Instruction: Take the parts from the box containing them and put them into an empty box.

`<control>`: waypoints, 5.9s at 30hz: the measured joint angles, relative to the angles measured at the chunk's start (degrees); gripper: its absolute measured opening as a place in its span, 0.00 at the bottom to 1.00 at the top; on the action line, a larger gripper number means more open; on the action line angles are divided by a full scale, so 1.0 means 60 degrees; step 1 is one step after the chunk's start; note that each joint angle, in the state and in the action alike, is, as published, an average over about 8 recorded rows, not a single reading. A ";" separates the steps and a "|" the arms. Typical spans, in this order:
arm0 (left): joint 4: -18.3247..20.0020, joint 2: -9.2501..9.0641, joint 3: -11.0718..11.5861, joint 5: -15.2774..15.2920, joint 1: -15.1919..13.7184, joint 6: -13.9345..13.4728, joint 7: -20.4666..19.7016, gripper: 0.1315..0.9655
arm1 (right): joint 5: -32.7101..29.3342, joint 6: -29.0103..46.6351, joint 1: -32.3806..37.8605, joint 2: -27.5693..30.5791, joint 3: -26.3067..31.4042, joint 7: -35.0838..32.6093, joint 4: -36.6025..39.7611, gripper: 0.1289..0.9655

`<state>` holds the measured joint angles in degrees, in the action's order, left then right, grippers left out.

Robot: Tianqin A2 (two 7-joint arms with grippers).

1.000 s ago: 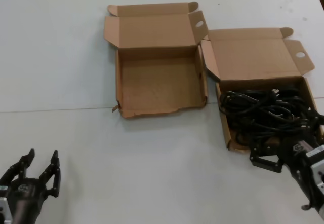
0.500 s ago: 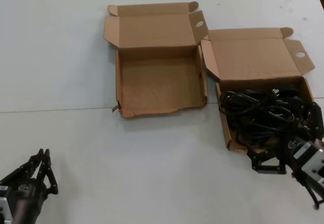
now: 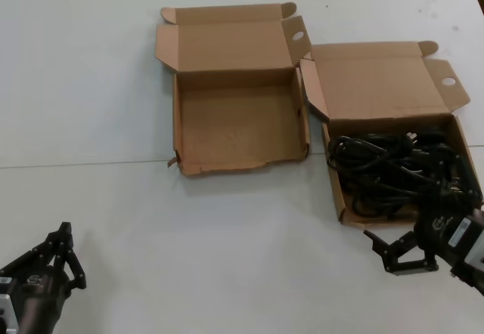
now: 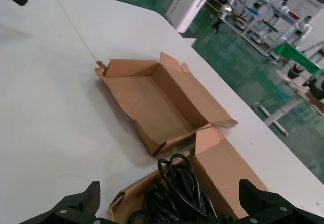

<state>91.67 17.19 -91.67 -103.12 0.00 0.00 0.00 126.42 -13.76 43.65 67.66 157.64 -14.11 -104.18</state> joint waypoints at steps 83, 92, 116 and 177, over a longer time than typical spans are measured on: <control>0.0000 0.0000 -0.0001 0.0000 0.0000 0.0000 -0.0001 0.03 | -1.2880 1.2163 0.0010 -0.7511 -1.0852 0.0000 0.4917 0.63; 0.0000 0.0000 -0.0001 0.0000 0.0000 0.0000 -0.0001 0.03 | -1.2442 1.1499 0.0783 -0.7417 -1.0238 0.0000 0.6225 0.38; 0.0000 0.0000 -0.0001 0.0000 0.0000 0.0000 -0.0001 0.03 | -1.1243 1.0907 0.1553 -0.6706 -0.8966 0.0000 0.6634 0.06; 0.0000 0.0000 -0.0001 0.0002 0.0000 0.0000 -0.0003 0.03 | -0.6100 0.8639 0.5007 -0.9440 -0.6848 0.0000 1.2440 0.25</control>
<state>91.67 17.19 -91.68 -103.11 0.00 0.00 -0.02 89.82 38.07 73.69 11.02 116.55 -14.11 -29.54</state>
